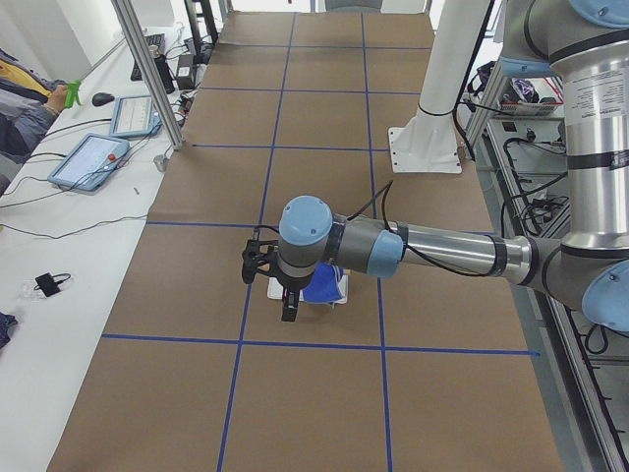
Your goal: Hang towel on rack
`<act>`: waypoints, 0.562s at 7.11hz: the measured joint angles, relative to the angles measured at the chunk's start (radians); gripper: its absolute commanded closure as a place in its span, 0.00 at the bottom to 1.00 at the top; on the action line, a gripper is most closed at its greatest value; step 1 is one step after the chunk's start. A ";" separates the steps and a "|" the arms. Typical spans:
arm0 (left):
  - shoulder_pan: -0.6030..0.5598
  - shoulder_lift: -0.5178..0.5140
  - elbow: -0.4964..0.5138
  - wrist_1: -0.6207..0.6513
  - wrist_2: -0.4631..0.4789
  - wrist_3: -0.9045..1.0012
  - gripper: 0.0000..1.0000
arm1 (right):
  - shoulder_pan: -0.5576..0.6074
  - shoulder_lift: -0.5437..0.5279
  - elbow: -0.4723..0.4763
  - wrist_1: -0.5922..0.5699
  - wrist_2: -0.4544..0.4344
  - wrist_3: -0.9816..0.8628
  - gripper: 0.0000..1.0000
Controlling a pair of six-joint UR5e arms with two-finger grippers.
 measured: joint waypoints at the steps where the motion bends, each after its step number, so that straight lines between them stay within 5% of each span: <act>1: -0.001 0.000 -0.003 0.003 0.001 0.014 0.02 | 0.010 -0.011 0.041 -0.053 -0.020 -0.031 0.00; 4: 0.000 0.000 0.008 0.005 0.009 0.046 0.02 | 0.017 -0.160 0.207 -0.081 -0.042 -0.040 0.00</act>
